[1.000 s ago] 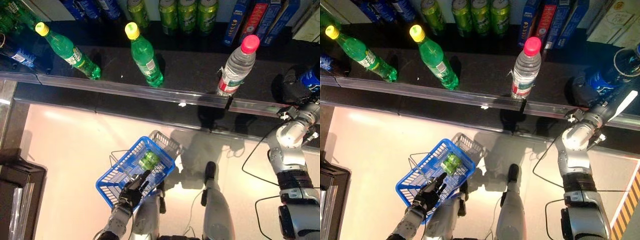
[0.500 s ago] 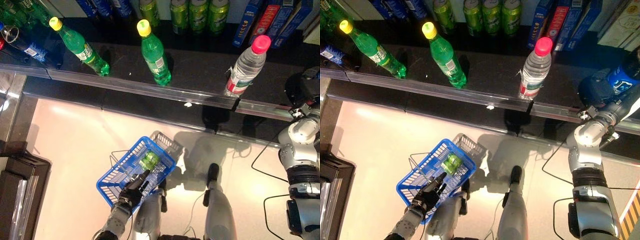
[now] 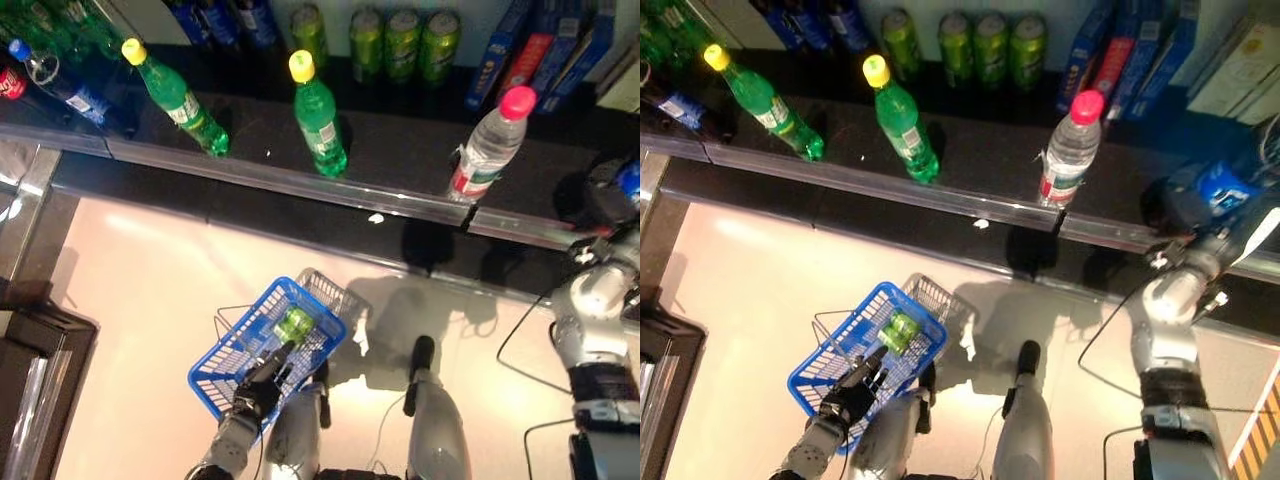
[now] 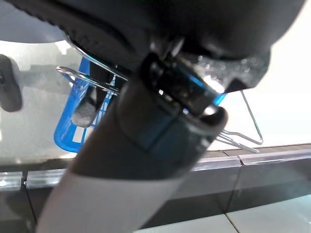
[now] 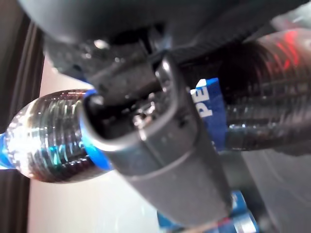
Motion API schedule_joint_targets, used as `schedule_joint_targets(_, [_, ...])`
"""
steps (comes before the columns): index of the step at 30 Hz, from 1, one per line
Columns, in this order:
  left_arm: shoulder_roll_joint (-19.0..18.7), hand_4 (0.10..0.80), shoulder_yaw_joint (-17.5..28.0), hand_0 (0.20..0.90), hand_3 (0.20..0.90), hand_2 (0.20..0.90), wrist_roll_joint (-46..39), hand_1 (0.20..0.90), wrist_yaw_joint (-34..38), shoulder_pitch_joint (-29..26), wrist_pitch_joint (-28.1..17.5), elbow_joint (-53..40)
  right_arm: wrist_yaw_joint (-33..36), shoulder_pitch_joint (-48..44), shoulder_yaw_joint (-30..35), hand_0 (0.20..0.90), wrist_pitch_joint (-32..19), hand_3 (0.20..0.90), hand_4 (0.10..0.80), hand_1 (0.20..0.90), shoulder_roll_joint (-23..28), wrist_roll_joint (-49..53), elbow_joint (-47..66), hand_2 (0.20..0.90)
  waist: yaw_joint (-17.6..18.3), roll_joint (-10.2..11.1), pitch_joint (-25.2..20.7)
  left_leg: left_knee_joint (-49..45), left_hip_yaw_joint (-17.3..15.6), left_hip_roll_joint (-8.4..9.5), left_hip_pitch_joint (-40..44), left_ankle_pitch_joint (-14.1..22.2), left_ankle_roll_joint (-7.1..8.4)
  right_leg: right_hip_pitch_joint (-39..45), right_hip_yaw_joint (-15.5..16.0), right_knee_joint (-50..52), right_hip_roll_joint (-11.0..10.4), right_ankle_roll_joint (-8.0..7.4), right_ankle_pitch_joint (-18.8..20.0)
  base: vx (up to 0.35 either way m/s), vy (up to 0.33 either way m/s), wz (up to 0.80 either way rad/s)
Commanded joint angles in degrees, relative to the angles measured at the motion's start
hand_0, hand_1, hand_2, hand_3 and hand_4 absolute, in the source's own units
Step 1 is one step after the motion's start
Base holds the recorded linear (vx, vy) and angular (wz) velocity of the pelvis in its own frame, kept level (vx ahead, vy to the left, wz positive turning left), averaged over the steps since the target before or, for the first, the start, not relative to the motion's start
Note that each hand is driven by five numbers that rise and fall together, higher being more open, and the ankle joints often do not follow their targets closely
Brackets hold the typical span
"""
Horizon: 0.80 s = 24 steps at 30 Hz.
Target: Pick up the drink and place into the basket.
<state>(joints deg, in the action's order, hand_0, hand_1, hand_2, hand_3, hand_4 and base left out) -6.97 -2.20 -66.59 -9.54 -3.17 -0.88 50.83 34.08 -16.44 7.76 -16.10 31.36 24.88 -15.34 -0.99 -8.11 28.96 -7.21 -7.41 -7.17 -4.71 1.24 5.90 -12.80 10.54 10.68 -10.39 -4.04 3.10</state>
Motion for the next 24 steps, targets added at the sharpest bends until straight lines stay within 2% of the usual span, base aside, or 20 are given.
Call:
schedule_joint_targets(1, [-2.42, 0.100, 3.10, 0.300, 0.200, 0.300, 0.52, 0.300, -3.15, 9.02, -3.62, -6.13, -5.42, 2.20, 4.25, 0.300, -10.14, 0.200, 0.100, 0.300, 2.24, -6.22, 14.23, 0.300, 1.54, 3.72, -9.59, -8.46, -0.64, -1.62, -4.36, -3.67, 0.24, 4.09, 1.03, 8.17, -1.46, 2.32, -8.98, 0.109, -0.015, -0.01])
schedule_joint_targets(4, [-1.34, 0.100, 4.70, 0.300, 0.200, 0.300, 2.07, 0.300, -3.01, 11.08, -4.02, -6.17, -8.88, 7.66, 3.85, 0.300, -11.36, 0.200, 0.100, 0.300, -0.51, -6.94, 19.38, 0.300, 2.34, 4.57, -11.68, -7.39, -1.50, -2.45, -1.43, -3.85, 0.48, 7.36, 0.66, 6.90, -0.89, 2.11, -9.43, 0.133, -0.015, -0.06])
schedule_joint_targets(10, [-0.21, 0.100, 5.55, 0.300, 0.200, 0.300, 3.72, 0.300, -3.28, 13.79, -5.12, -5.34, -13.41, 12.71, 3.26, 0.300, -11.41, 0.200, 0.100, 0.300, -2.56, -4.68, 25.38, 0.300, 3.01, 5.93, -15.19, -5.33, -2.52, -3.32, 2.06, -3.78, 0.61, 10.83, 0.01, 4.64, 0.19, 1.87, -9.61, 0.087, -0.025, -0.14])
schedule_joint_targets(15, [-0.25, 0.100, 5.92, 0.300, 0.200, 0.300, 3.81, 0.300, -5.00, 15.12, -5.75, -4.78, -20.91, 14.73, 0.88, 0.300, -9.10, 0.200, 0.100, 0.300, -2.48, -1.97, 29.31, 0.300, 3.29, 6.46, -16.60, -4.65, -3.00, -4.14, 3.30, -4.59, 0.98, 12.28, -0.57, 3.38, 0.89, 1.80, -9.63, 0.030, -0.002, -0.07])
schedule_joint_targets(21, [-0.39, 0.100, 4.57, 0.300, 0.200, 0.300, 0.50, 0.300, -7.47, 15.35, -8.17, -6.12, -37.91, 15.92, -6.84, 0.300, -5.11, 0.200, 0.100, 0.300, -3.20, 8.26, 34.63, 0.300, 3.29, 6.83, -17.07, -4.08, -3.47, -4.89, 3.94, -5.62, 1.13, 12.87, -0.98, 3.00, 1.45, 2.00, -9.88, -0.003, 0.006, 0.01])
schedule_joint_targets(24, [-0.75, 0.100, 3.56, 0.300, 0.200, 0.300, -1.39, 0.300, -8.09, 14.93, -9.24, -6.88, -41.85, 14.92, -10.56, 0.300, -4.09, 0.200, 0.100, 0.300, -3.39, 11.04, 36.19, 0.300, 2.90, 6.70, -16.94, -3.78, -3.35, -5.03, 4.08, -6.24, 1.22, 13.04, -0.77, 2.92, 1.56, 2.03, -9.89, -0.016, 0.040, 0.01])
